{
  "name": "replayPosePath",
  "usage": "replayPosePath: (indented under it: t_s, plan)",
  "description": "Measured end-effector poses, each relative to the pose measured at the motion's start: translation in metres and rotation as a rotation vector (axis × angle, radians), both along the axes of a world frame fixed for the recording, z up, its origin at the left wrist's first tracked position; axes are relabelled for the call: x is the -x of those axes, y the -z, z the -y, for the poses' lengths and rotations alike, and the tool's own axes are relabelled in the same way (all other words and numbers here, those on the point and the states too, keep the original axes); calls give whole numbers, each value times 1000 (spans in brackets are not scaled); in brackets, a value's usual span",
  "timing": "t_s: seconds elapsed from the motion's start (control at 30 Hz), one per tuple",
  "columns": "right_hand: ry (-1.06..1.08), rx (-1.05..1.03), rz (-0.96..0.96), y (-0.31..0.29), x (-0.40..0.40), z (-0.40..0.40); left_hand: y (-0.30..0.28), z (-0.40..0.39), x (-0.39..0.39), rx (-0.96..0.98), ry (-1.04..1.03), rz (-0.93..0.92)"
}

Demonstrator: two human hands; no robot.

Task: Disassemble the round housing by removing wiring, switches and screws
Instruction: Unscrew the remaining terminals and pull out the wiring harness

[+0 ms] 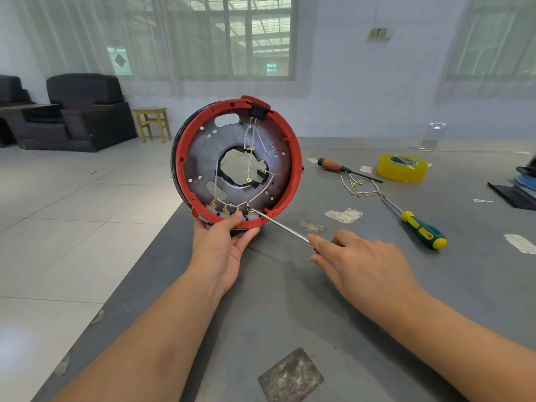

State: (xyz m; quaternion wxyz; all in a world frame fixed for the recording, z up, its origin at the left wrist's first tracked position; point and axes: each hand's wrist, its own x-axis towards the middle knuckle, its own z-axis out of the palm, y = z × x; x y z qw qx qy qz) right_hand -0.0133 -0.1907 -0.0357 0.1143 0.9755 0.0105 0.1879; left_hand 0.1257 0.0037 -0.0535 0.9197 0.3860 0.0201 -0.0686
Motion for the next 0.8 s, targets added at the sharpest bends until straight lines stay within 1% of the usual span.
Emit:
replayPosePath:
  t_s: [0.23,0.43,0.5,0.67,0.8]
  plan:
    - [15,-57,39,-3,0,5,-1,-2,1,26,34,-34]
    - [-26,-144,40,-11,6,7,-4,-5,4,25,75,-57]
    - [-30,-156,30,-13,6,6,-5,-7,4,-6,103,-70]
    - [-50,-161,-13,-17,7,9,-10,-16,0,-194,160,-56]
    - [-98,-202,-53,-21,8,15,-12,-26,-3,-287,182,-61]
